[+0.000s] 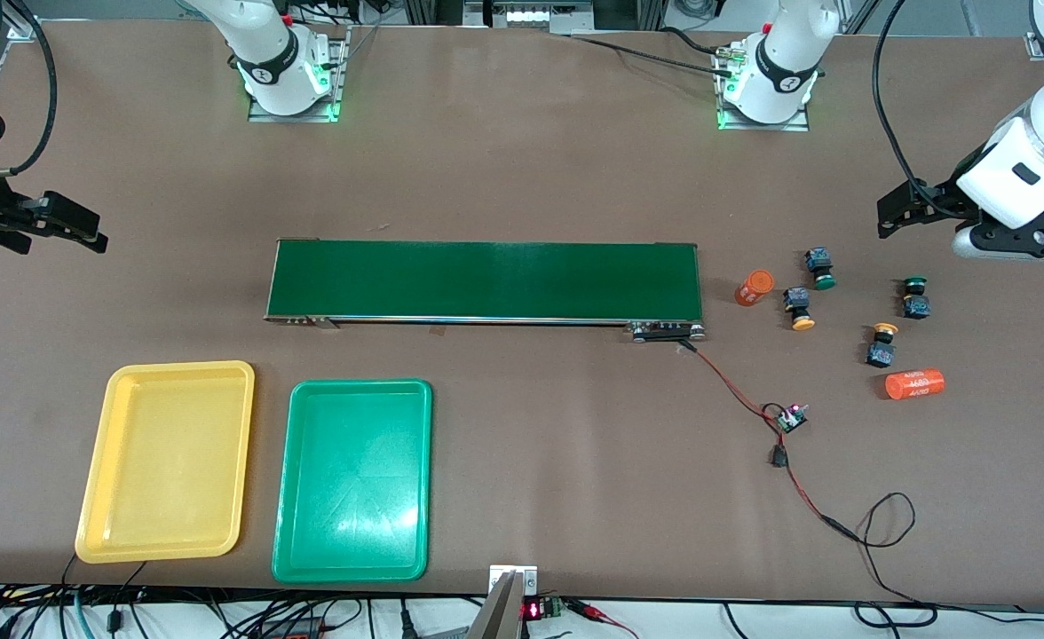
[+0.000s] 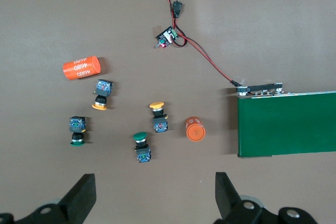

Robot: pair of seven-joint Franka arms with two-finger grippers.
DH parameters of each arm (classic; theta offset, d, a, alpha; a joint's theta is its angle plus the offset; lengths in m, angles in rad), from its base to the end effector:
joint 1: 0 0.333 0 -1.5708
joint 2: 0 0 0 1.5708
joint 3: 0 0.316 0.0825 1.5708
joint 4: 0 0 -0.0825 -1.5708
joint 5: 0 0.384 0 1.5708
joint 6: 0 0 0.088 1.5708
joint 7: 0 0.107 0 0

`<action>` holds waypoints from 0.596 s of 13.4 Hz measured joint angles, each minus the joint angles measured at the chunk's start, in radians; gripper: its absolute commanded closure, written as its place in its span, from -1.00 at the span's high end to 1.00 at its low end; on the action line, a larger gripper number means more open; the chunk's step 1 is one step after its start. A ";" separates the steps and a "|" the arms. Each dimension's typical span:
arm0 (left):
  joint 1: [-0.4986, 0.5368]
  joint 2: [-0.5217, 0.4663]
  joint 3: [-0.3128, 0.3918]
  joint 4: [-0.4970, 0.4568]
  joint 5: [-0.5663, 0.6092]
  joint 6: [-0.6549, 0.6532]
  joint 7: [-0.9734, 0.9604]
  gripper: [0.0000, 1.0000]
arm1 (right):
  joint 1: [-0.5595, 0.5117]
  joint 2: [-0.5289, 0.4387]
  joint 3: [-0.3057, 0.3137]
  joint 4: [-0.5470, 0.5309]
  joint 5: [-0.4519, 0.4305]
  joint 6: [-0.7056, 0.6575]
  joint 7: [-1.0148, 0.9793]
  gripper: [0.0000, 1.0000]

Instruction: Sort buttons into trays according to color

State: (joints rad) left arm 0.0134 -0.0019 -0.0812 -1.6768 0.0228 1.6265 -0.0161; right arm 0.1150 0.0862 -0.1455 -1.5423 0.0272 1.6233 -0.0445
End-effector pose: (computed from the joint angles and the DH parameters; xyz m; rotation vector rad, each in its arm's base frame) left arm 0.5540 -0.0353 0.5802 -3.1147 0.0834 0.0739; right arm 0.5846 -0.0115 0.5940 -3.1267 -0.0204 0.0058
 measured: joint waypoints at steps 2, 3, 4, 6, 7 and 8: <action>0.000 0.000 0.000 0.000 0.000 0.000 0.000 1.00 | 0.000 0.000 0.000 -0.001 0.000 -0.001 0.000 1.00; 0.000 0.000 0.000 0.000 0.000 0.000 -0.001 1.00 | -0.001 0.001 -0.001 -0.001 0.000 -0.002 0.000 1.00; -0.001 0.001 -0.001 0.000 0.000 -0.002 -0.001 1.00 | -0.001 0.001 -0.001 -0.002 0.000 -0.002 0.000 1.00; -0.001 0.007 -0.001 0.000 0.000 -0.004 -0.002 1.00 | -0.001 0.001 -0.001 -0.002 0.000 -0.002 0.000 1.00; -0.001 0.011 -0.001 0.000 0.000 -0.009 -0.002 1.00 | -0.001 0.001 -0.001 -0.002 0.000 -0.002 0.000 1.00; -0.001 0.014 -0.001 0.000 0.000 -0.021 -0.002 1.00 | -0.001 0.001 -0.001 -0.002 -0.001 -0.002 0.000 1.00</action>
State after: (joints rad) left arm 0.0125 0.0119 -0.0822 -1.6764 0.0228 1.6059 -0.0186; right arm 0.1144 0.0876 -0.1462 -1.5439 0.0265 1.6216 -0.0445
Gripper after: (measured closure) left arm 0.000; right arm 0.000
